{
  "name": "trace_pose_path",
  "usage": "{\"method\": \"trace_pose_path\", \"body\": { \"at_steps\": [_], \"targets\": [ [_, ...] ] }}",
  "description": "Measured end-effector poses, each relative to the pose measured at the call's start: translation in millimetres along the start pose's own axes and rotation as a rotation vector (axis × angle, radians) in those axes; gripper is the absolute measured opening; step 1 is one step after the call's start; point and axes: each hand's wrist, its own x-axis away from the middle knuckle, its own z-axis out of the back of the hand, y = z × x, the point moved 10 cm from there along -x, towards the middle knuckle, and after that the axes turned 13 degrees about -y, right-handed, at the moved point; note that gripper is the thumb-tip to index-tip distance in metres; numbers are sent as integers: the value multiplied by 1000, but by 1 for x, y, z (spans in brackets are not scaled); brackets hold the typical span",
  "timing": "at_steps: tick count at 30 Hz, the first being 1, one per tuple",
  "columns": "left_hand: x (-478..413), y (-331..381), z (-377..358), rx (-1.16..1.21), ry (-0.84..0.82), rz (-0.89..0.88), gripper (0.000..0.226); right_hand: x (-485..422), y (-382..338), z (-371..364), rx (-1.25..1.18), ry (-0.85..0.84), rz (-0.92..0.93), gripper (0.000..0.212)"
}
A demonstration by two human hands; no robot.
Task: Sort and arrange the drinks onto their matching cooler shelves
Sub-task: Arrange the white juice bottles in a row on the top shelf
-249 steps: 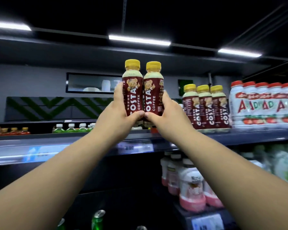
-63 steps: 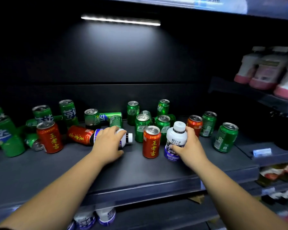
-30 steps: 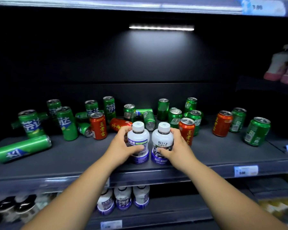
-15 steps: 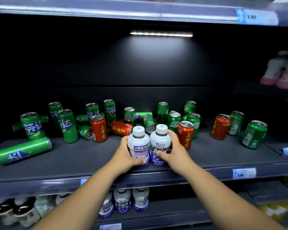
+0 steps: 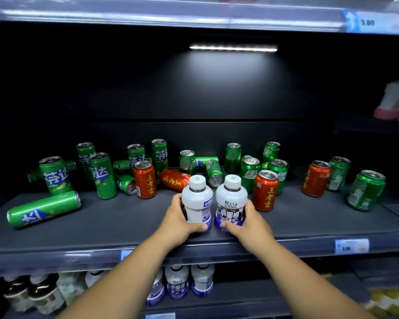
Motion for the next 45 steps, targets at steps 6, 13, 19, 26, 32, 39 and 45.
{"method": "trace_pose_path", "body": {
  "at_steps": [6,13,19,26,32,39,45],
  "targets": [
    [-6,-3,-3,47,-63,-4,89,-2,2,-3,-118,-48,4,82],
    [3,4,5,11,48,-28,97,8,-9,-2,-158,-44,82,108],
    [9,5,9,-80,75,-24,105,9,-9,-2,-122,-40,120,117],
    [12,10,5,-87,61,-78,102,7,-8,-3,-99,-45,123,118],
    [9,8,0,-94,27,-58,107,7,-9,-2,-69,-20,120,128],
    [8,11,0,-58,-1,-63,104,7,-10,2,-113,22,130,121],
    [17,28,6,-3,29,-97,102,20,-23,10,-271,15,221,118]
  ]
}}
